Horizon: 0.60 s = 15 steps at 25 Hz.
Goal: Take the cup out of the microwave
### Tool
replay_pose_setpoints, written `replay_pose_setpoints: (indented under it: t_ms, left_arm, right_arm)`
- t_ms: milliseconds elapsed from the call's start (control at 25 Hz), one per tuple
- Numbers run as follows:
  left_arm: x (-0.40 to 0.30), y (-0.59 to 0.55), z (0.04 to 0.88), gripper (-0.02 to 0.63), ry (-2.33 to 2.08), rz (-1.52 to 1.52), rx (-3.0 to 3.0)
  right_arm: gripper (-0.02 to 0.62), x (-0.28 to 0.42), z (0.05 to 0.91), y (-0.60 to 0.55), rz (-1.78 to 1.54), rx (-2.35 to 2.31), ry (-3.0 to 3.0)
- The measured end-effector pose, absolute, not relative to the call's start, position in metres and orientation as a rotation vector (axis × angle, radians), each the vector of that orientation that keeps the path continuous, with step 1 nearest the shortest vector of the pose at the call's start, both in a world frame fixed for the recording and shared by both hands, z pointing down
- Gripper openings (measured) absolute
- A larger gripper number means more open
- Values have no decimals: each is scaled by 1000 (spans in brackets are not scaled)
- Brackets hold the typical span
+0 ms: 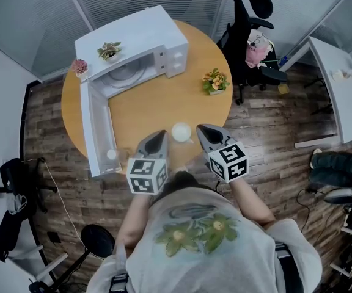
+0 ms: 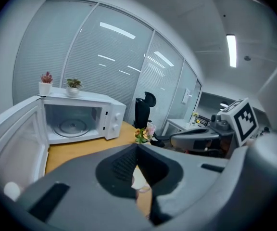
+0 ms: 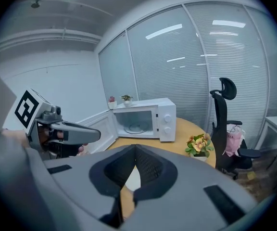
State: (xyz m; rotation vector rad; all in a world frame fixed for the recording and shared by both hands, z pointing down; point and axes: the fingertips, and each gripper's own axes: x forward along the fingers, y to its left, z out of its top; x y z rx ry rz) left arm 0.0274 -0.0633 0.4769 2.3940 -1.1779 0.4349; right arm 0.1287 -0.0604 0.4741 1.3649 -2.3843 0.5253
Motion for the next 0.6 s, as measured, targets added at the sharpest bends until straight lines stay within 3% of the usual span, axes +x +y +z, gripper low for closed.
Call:
replay_pose_setpoints:
  t_ms: [600]
  left_arm:
    - [22,-62,446,2,-1220,399,2462]
  right_arm:
    - [17,112,445,-59,452,1350,-2438]
